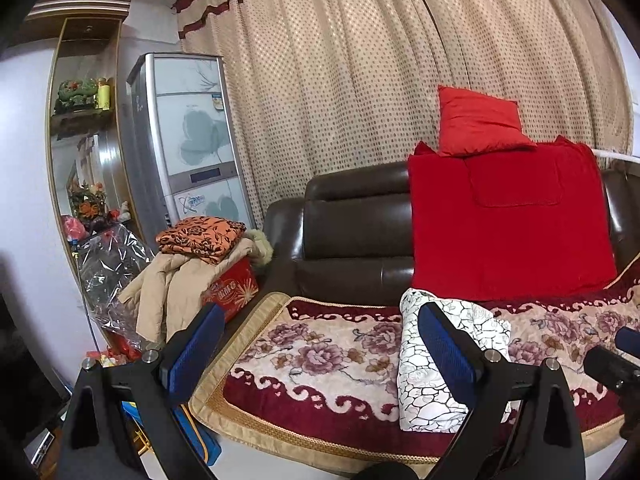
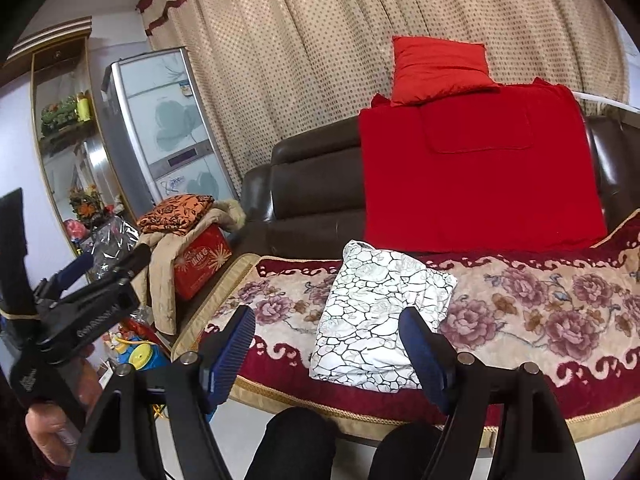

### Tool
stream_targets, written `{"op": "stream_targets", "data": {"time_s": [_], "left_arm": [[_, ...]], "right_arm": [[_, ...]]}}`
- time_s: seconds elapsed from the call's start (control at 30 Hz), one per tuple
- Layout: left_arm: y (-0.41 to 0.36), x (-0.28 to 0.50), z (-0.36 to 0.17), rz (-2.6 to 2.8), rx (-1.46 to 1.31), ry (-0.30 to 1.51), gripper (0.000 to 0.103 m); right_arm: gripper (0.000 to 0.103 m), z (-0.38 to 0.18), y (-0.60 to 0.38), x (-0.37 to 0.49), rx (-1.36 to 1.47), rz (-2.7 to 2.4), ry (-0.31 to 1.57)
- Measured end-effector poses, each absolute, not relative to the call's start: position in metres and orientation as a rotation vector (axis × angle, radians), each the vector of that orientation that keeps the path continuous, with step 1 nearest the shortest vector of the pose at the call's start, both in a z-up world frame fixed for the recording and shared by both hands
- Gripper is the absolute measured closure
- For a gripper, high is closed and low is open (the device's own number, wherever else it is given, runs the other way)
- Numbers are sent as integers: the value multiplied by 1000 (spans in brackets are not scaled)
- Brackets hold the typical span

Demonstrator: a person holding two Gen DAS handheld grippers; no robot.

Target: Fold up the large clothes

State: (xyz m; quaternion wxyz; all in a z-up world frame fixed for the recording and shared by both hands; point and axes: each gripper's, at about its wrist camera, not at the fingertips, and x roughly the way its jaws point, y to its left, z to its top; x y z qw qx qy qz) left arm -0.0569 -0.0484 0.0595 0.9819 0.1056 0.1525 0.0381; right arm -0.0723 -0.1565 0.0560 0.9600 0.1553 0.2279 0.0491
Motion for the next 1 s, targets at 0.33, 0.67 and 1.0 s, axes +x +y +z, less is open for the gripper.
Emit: {"op": "stream_targets", "data": {"time_s": [0.33, 0.67, 1.0], "left_arm": [[-41, -79, 72, 87, 193, 269, 6], [-35, -104, 85, 96, 183, 221, 5], [-37, -123, 93, 88, 183, 179, 0]], "right_arm": [[25, 70, -153, -88, 299, 83, 422], [25, 86, -152, -108, 297, 82, 374], [24, 96, -150, -122, 290, 59, 352]]}}
